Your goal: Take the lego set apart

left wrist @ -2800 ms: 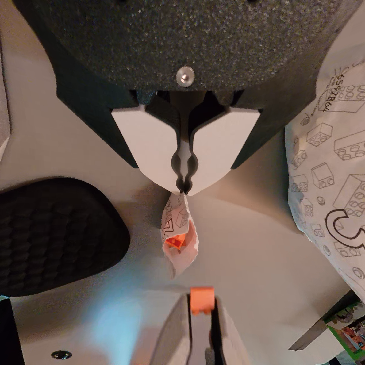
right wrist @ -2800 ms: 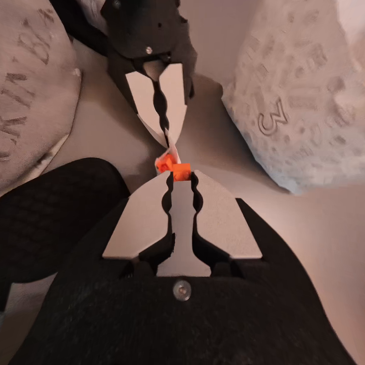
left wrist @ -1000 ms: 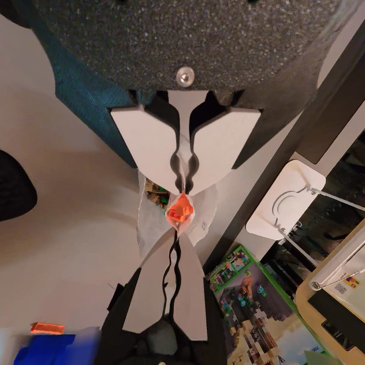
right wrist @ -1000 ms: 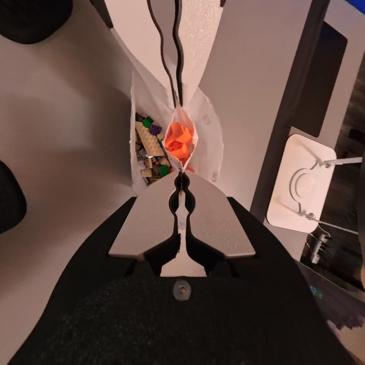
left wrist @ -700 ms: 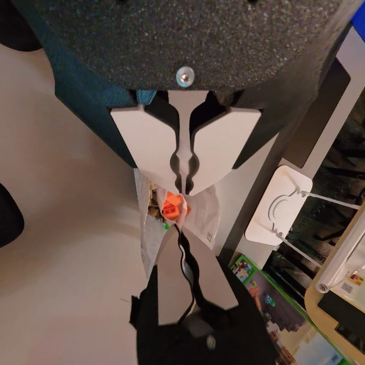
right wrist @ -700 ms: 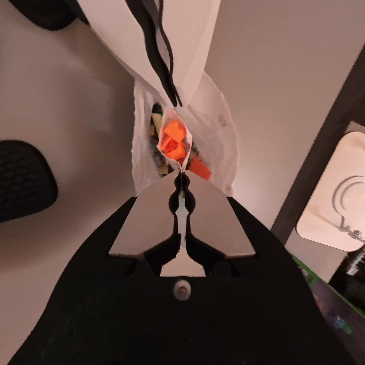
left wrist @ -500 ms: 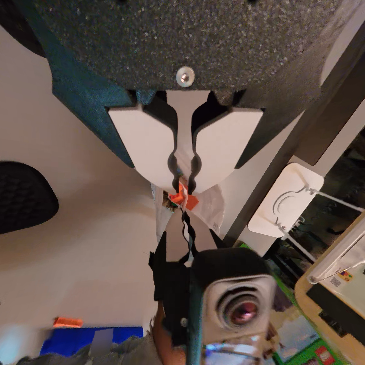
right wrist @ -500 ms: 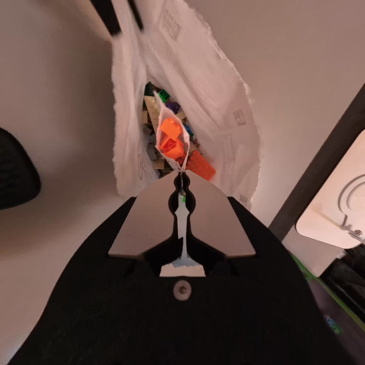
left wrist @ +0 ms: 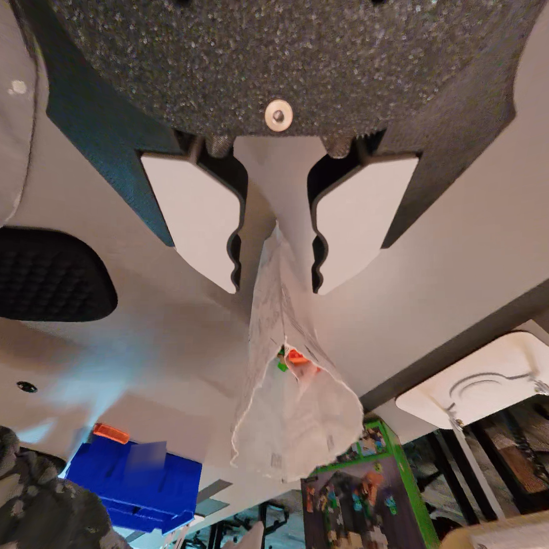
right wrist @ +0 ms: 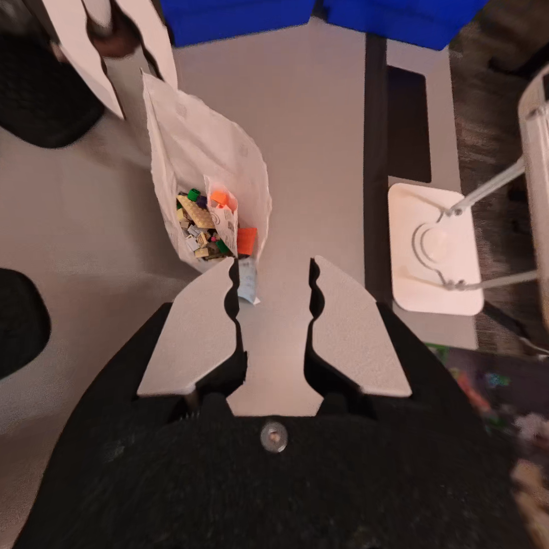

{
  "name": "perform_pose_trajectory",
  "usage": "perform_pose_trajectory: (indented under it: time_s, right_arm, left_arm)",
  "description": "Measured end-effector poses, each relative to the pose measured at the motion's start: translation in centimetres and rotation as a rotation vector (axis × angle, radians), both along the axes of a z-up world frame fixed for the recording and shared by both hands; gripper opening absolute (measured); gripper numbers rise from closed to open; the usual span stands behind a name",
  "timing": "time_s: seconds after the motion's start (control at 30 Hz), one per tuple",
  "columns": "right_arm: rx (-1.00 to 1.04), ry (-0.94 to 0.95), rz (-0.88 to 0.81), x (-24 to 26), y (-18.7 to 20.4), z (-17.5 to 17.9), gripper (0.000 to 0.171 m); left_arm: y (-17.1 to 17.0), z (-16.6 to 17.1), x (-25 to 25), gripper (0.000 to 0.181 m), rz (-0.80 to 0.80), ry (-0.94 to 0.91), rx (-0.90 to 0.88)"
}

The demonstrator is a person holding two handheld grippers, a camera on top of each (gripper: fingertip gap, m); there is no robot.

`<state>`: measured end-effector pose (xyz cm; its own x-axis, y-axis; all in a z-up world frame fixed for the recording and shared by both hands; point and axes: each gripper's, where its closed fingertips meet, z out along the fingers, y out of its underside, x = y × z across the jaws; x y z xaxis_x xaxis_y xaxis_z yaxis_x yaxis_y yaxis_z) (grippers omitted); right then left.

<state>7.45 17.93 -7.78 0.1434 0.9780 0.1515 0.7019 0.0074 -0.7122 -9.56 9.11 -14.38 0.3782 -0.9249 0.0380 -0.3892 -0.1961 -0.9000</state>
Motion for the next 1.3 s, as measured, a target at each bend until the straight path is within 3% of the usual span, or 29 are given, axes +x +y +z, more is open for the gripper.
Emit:
perform_pose_trajectory:
  time_s: [0.1,0.27,0.3,0.37,0.43,0.5,0.6,0.77,0.87,0.93,1.07,1.3]
  right_arm:
    - [-0.06,0.073,-0.033,2.4,0.4,-2.9,0.045]
    - [-0.097,0.161,0.075,-1.8,-0.3,-7.4,0.047]
    - [-0.102,0.184,0.097,-2.6,-0.4,-7.7,0.04]
    - [-0.086,0.221,0.115,-3.2,-0.2,-7.7,0.003]
    - [-0.127,0.248,0.12,-2.2,-0.3,-7.5,0.0]
    - [-0.245,0.333,0.16,-1.9,-1.8,-7.0,0.0]
    - [-0.216,0.314,0.14,-1.9,-1.8,-7.4,0.0]
    - [-0.216,0.326,0.105,-2.4,-1.9,-7.0,0.0]
    - [-0.142,0.369,0.054,-3.5,-1.5,-4.6,0.004]
    - [-0.099,0.411,0.028,-4.0,-1.3,-2.4,0.017]
    - [-0.035,0.46,-0.018,-5.1,-1.9,0.2,0.021]
    - [-0.034,0.409,-0.04,-7.8,-7.4,-3.1,0.021]
  left_arm:
    - [0.4,-1.0,1.1,0.043,-0.016,0.055,0.064]
    - [1.9,-1.1,2.9,0.023,-0.008,0.083,0.111]
    - [2.2,-1.3,2.9,0.019,-0.003,0.093,0.11]
    - [2.7,-1.4,2.7,0.005,0.007,0.101,0.124]
    - [3.8,-1.6,0.6,0.001,0.045,0.147,0.17]
    - [2.9,-1.6,-0.1,0.001,0.01,0.016,-0.019]
    - [2.9,-2.1,-0.1,0.001,0.018,0.062,0.074]
    - [2.6,-0.3,-0.4,0.001,0.014,0.011,0.058]
    - [2.5,3.7,-1.6,0.001,0.013,-0.022,0.091]
    - [3.3,6.7,-3.4,0.001,0.048,-0.007,0.096]
    - [6.3,12.7,-9.2,0.001,0.191,0.016,0.131]
    - [13.1,22.5,-23.3,0.001,0.544,-0.019,0.223]
